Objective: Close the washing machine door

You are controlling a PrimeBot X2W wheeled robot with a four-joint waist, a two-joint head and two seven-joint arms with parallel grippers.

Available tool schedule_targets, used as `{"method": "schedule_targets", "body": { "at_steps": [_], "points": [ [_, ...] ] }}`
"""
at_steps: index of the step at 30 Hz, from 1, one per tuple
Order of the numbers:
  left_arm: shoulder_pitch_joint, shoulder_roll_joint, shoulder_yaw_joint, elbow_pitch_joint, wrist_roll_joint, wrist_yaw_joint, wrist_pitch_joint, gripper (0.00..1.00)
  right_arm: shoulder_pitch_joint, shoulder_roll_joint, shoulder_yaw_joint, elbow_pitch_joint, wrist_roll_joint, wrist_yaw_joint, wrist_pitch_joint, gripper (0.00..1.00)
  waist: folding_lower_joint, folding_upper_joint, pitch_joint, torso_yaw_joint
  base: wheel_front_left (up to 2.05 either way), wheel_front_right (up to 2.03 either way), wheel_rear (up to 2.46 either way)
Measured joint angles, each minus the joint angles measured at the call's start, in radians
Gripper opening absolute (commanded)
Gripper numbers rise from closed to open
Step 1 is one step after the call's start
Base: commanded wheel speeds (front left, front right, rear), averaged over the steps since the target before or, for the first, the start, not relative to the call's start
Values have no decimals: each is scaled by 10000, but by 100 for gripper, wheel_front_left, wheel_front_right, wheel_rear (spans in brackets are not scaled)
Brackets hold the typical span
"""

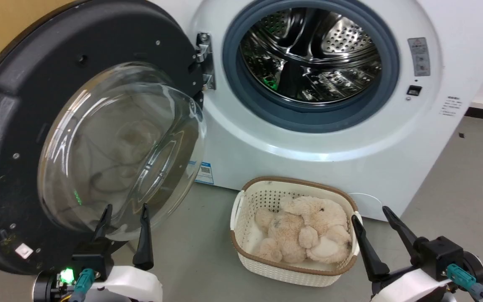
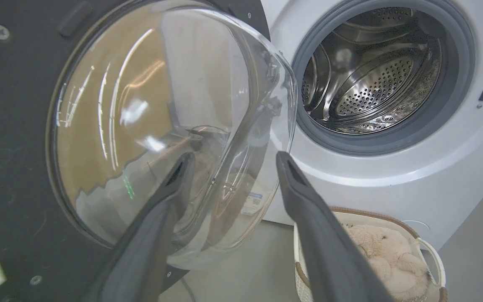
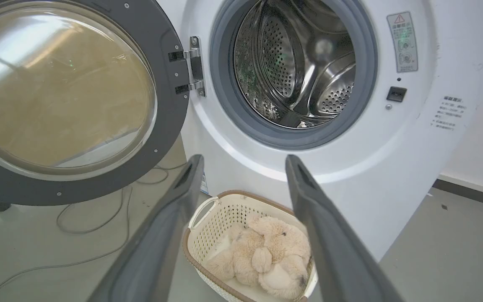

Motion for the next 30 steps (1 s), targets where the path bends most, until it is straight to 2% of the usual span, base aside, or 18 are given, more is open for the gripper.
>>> {"method": "schedule_targets", "body": {
  "at_steps": [30],
  "points": [
    [460,0,69,-546,-384,786,-617,100,-768,-454,1106,602,855,0,-610,100,0,0,173,1342,-2,-2,-2]
  ]
}}
